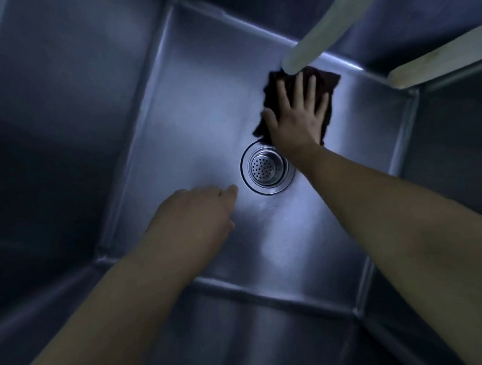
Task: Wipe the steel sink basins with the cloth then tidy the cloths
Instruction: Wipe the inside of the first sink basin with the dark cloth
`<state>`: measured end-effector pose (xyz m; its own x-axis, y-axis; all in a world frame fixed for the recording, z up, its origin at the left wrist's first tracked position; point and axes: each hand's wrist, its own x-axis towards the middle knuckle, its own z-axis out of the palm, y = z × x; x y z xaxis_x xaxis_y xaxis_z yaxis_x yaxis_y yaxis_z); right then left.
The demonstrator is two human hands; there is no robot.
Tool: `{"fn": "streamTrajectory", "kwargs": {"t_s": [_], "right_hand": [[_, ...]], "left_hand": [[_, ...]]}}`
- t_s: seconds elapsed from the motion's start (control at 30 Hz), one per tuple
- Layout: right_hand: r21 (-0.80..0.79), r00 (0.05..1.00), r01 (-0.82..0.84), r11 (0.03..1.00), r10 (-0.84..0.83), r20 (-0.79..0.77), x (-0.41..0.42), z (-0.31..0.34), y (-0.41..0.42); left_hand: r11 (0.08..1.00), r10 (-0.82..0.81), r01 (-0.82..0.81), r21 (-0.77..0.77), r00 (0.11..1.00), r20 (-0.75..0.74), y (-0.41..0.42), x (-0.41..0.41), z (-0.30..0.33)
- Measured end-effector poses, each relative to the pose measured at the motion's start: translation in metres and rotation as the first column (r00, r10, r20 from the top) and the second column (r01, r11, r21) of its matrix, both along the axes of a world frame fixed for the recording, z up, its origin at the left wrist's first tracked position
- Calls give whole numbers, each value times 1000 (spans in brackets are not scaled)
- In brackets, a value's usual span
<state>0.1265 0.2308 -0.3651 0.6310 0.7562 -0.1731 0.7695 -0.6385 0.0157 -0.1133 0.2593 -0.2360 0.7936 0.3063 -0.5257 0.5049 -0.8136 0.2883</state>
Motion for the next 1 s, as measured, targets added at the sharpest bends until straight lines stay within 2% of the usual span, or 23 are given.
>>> {"fn": "streamTrajectory", "kwargs": {"t_s": [0.1,0.2,0.3,0.4,0.6,0.77,0.83,1.0], "right_hand": [[-14,987,-160,987,160,-5,-22,-1,44],[-62,921,-388,919,389,2,-28,-1,63],[-71,870,-493,867,493,-26,-8,0,59],[-56,888,-460,886,460,-22,14,2,36],[-34,958,-287,957,287,-8,43,2,-52],[-4,986,-167,986,167,-12,7,5,-134],[-5,978,-206,979,206,-20,-23,5,-164],[38,897,-434,900,435,-75,-87,3,-226]], "left_hand": [[998,60,-60,-1,998,24,-3,2,-3],[995,89,-91,-34,994,-59,2,1,-4],[994,92,-98,-49,989,-118,3,-2,-5],[995,70,-78,-56,988,-137,2,-1,-4],[991,77,-90,-95,988,-136,-1,1,2],[989,67,-85,-119,987,-148,0,0,0],[986,65,-86,-140,986,-151,-2,0,0],[989,31,-48,-139,992,-126,-11,0,0]]}}
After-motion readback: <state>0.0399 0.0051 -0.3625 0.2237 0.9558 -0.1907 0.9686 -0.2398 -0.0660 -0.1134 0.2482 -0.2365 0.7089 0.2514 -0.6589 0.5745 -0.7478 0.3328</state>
